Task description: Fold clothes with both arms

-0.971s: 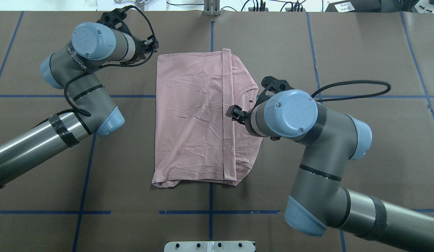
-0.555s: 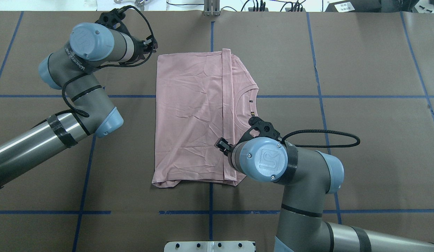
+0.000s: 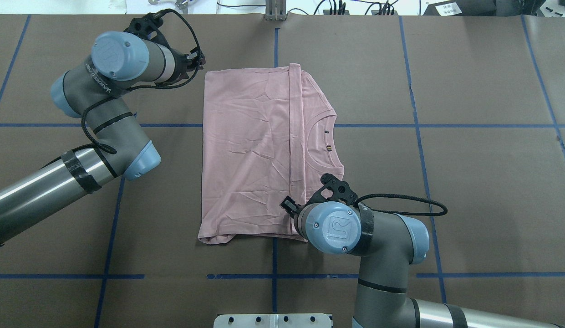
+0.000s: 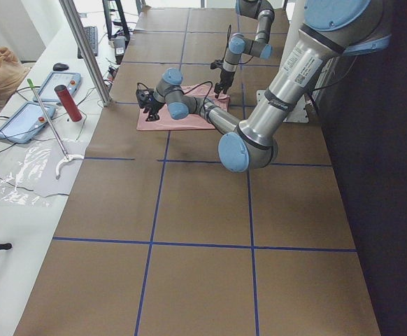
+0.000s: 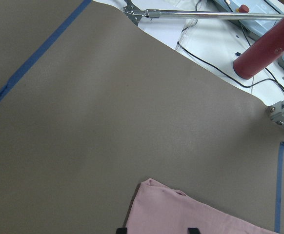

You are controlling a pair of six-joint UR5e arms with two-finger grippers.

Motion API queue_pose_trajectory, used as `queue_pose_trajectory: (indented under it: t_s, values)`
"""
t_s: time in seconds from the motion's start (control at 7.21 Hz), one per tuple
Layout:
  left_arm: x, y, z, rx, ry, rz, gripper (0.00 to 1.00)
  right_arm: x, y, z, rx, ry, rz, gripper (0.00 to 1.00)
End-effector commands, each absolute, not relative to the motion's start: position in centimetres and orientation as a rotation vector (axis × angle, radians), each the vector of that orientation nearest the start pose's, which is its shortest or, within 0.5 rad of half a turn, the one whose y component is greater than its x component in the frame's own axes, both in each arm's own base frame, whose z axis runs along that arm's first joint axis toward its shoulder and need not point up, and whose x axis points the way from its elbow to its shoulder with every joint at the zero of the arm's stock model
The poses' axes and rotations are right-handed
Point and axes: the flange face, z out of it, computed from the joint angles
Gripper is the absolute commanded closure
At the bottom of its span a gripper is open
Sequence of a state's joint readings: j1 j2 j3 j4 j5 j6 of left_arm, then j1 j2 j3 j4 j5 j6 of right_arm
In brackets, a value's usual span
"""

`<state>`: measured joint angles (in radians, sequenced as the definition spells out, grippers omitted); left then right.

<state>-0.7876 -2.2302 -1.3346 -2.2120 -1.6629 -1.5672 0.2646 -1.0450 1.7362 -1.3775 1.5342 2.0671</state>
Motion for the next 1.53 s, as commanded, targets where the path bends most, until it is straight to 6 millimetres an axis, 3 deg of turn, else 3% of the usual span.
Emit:
queue_pose_trajectory:
  t_s: [0.0, 0.28, 0.42, 0.83, 1.39]
  values:
    - [44.4, -62.1, 29.9, 0.339, 1.033, -0.658, 0.49, -59.5, -30.3, 26.4, -0.075, -0.905, 0.736, 0.17]
    - [44.6, -62.0, 30.0, 0.336, 1.033, -0.657, 0.49, -59.0, -30.2, 26.7, -0.074, -0.888, 0.738, 0.18]
    - [44.6, -62.0, 30.0, 0.337, 1.032, -0.658, 0.49, -58.1, -29.8, 25.9, -0.073, -0.858, 0.738, 0.19]
    - [44.6, -61.9, 30.1, 0.337, 1.034, -0.658, 0.48, -58.7, -28.8, 26.4, -0.075, -0.839, 0.724, 0.27]
    - [44.7, -61.6, 31.0, 0.335, 1.029, -0.655, 0.47, -59.1, -28.4, 26.6, -0.077, -0.834, 0.718, 0.27]
